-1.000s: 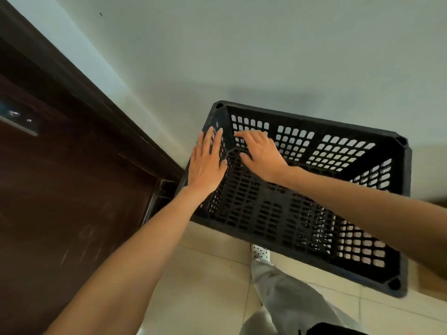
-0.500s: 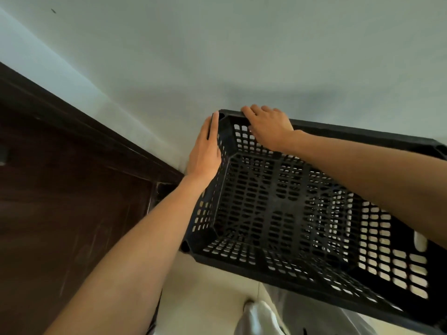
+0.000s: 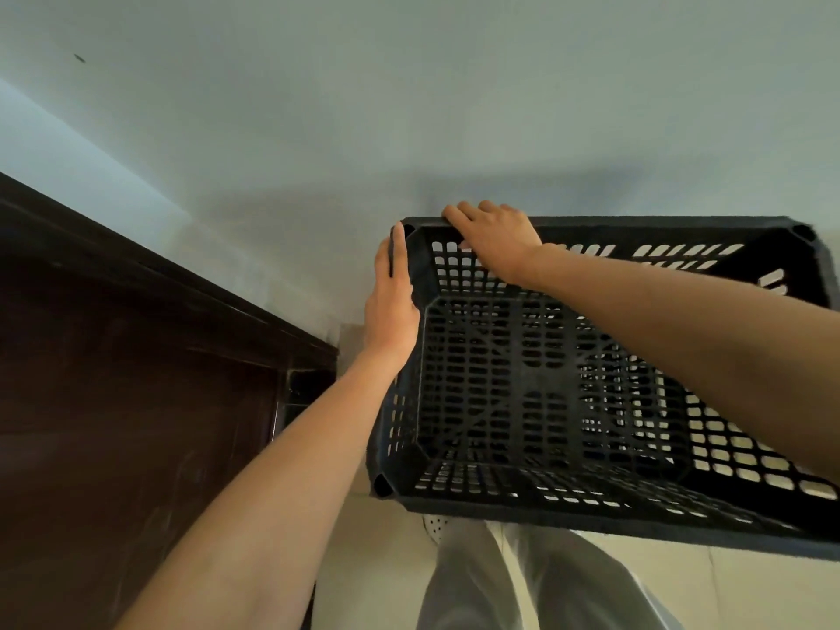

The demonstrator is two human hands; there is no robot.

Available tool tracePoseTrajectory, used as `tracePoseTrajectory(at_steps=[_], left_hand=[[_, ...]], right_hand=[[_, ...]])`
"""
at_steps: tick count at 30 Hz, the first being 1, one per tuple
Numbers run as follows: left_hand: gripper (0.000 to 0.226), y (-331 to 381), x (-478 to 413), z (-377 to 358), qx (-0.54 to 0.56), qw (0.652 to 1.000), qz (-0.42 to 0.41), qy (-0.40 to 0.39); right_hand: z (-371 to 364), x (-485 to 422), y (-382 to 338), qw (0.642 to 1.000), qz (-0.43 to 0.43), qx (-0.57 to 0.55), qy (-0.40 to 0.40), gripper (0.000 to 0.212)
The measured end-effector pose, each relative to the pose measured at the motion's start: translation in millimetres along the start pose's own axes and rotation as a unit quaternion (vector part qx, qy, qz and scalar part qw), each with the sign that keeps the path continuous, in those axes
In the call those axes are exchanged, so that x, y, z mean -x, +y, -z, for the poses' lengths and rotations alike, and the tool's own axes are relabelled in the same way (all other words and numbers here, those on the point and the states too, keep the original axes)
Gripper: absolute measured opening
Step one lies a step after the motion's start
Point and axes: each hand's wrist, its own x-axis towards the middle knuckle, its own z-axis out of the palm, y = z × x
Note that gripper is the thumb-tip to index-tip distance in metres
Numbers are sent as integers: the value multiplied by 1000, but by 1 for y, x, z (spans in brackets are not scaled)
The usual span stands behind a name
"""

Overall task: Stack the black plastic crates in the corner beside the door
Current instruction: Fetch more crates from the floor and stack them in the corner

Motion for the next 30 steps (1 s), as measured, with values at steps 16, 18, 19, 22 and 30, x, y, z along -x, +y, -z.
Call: tracePoseTrajectory(at_steps=[16,18,19,22,30], left_hand=[[60,-53,62,76,-50,998,29,-20],[58,-73,86,95,-80,995,63,-21],[57,-81,99,104,-93,992,79,-25],[50,-97,138,128,-125,983,132,-18],[45,-83,268,134,-127,948,286,59]], right_hand=[[63,0,-80,999,12,-3,-35,57],[78,-4,-106,998,56,-16,-36,52],[84,-5,-118,995,84,-21,-45,51],[98,-2,-158,975,190,-21,-109,50],[109,42,-230,922,368,16,-118,50]])
